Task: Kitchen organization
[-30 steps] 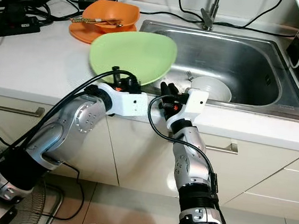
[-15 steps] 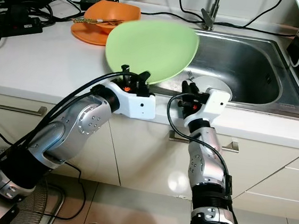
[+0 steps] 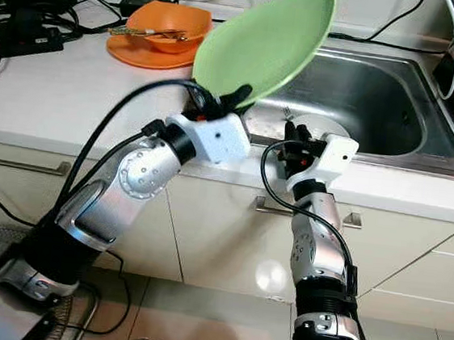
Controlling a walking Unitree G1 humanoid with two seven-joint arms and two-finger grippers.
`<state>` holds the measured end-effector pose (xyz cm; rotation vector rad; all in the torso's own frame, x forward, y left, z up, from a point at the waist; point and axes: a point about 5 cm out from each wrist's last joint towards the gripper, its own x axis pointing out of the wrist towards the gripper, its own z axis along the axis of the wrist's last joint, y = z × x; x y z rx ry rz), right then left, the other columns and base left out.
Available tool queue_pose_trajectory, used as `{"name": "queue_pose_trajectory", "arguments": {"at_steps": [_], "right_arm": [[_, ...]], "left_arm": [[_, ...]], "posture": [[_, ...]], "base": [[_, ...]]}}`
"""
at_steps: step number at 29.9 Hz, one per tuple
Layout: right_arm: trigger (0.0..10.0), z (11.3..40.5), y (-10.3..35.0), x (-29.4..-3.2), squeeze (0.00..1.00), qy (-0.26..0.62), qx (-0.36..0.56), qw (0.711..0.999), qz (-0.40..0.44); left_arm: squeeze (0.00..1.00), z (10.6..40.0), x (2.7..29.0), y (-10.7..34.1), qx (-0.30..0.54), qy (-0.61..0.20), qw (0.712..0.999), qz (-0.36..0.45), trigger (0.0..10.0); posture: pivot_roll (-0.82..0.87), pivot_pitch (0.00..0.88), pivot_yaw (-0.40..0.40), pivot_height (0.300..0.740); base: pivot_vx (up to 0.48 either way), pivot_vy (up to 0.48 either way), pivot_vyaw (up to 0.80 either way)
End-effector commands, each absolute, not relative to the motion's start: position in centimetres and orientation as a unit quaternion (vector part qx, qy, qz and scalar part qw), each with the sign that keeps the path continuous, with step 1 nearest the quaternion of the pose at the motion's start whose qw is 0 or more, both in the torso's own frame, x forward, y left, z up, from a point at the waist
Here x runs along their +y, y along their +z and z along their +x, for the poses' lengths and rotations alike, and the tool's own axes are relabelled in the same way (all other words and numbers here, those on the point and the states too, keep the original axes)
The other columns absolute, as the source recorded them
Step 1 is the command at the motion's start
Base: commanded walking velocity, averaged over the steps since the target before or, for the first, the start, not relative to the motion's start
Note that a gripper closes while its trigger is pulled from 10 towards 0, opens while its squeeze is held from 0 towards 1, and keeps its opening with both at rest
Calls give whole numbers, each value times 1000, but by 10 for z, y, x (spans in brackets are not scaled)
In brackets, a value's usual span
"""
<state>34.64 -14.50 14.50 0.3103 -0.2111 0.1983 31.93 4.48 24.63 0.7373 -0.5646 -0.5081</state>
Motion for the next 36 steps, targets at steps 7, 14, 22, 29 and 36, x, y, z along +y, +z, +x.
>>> {"name": "queue_pose_trajectory", "arguments": {"at_steps": [7,14,22,29,36], "right_arm": [[10000,349,147,-144,0,96,-107,978,153],[10000,350,148,-141,0,102,-110,977,153],[10000,350,149,-138,0,107,-110,976,153],[10000,351,150,-135,0,112,-111,975,154],[10000,351,151,-134,0,115,-113,974,156]], "left_arm": [[0,321,64,295,-330,-218,913,100,10000],[0,325,80,302,-298,-250,909,-151,10000],[0,328,88,295,-256,-295,871,-299,10000],[0,329,93,283,-210,-345,804,-436,10000],[0,336,98,260,-164,-357,762,-516,10000]], "posture": [[75,19,33,740],[72,11,30,740],[70,0,28,740],[69,0,30,740],[67,0,31,740]], "base": [[0,0,0],[0,0,0],[0,0,0],[0,0,0],[0,0,0]]}}
